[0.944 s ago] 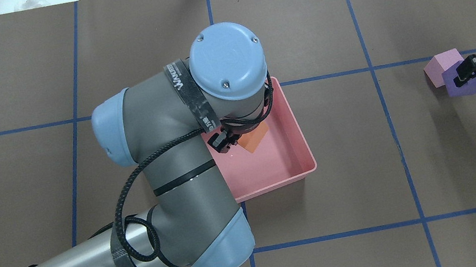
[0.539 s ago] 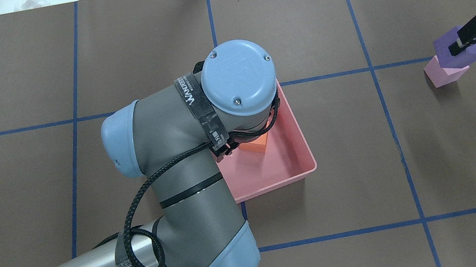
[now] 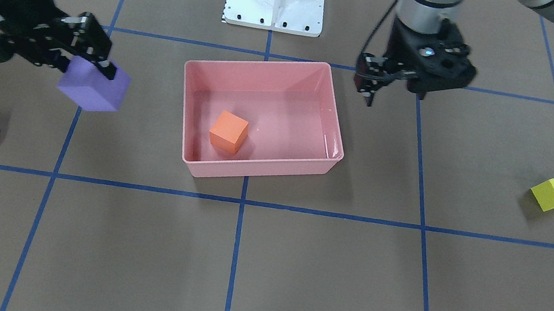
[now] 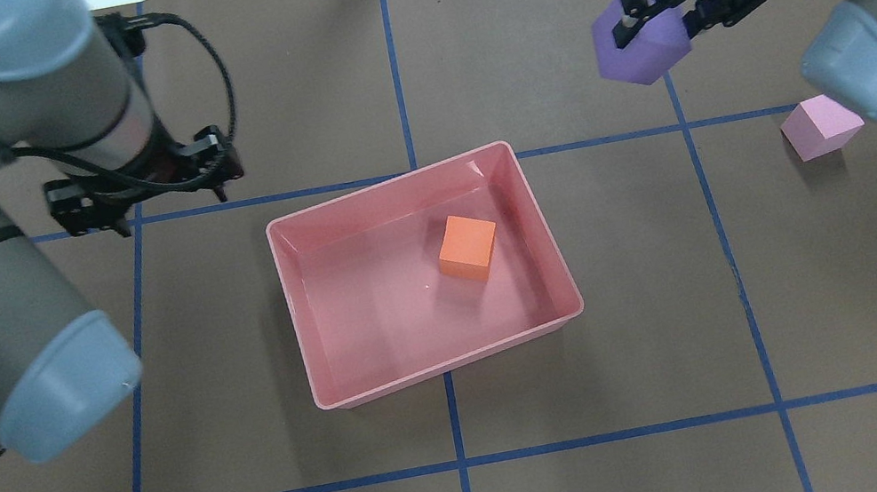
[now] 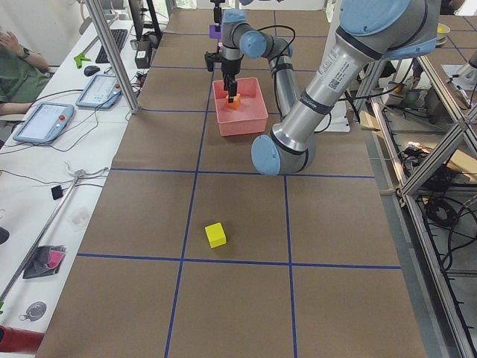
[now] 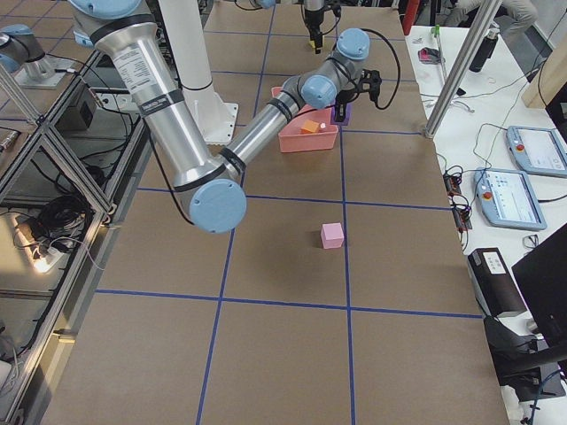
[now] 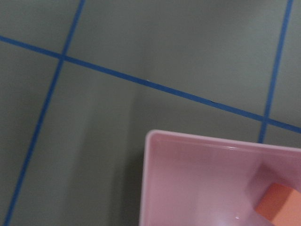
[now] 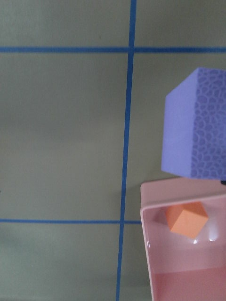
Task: Place blocks into pink bin with both arms
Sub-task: 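Release the purple cube into the bin with right gripper while left arm withdraws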
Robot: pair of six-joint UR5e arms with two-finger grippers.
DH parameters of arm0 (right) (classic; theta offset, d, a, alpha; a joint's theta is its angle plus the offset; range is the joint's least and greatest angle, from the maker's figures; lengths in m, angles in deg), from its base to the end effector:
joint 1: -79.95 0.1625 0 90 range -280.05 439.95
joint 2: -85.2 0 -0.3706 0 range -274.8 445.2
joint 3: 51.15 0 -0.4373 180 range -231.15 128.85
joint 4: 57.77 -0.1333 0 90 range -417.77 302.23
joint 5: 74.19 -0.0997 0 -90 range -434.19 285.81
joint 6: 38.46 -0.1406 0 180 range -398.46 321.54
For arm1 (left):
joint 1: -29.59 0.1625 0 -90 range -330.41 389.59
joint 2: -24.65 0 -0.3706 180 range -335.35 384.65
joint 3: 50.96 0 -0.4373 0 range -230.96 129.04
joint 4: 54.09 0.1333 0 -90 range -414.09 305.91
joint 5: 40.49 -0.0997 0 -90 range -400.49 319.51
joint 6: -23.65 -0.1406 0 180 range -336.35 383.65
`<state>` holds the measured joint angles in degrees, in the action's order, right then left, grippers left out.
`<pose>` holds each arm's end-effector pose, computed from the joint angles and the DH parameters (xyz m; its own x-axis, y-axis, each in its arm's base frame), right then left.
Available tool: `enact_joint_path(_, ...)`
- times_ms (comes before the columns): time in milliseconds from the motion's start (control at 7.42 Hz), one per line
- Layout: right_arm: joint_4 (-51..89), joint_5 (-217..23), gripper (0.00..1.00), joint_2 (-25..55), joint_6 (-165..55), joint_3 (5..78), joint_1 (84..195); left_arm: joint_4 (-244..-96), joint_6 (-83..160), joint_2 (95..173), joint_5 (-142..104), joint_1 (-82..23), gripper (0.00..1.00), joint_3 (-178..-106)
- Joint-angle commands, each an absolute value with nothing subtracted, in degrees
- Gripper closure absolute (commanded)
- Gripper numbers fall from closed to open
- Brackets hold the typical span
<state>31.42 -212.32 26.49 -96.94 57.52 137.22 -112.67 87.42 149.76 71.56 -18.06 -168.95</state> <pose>-0.3055 -0.5282 0.1265 0.4220 0.0112 0.9065 -0.0340 0.9994 0.0035 0.3206 -0.4713 0.1342 0.7583 -0.2238 -0.6123 0.2419 0.9688 -0.0545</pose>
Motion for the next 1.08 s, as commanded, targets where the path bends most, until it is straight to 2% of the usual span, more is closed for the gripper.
enact_joint_path(0, 32.66, -196.26, 1.00, 34.02, -106.64, 57.14, 122.12, -122.13, 71.77, 133.80, 75.60, -29.52, 0.00, -169.88)
enact_joint_path(270, 35.12, -185.77, 1.00, 37.37, -107.02, 56.00, 113.30, -140.32, 71.20, 120.96, 80.10, -33.51, 0.00, -165.59)
enact_joint_path(809, 34.87, -180.63, 1.00, 46.59, -107.19, 43.63, 107.03, -153.01, 69.89, 111.95, 79.84, -34.39, 0.00, -160.22)
enact_joint_path(944, 34.78, -180.62, 0.65, 47.31, -107.63, 42.64, 106.76, -155.23, 70.23, 111.23, 79.84, -34.40, 0.00, -158.82)
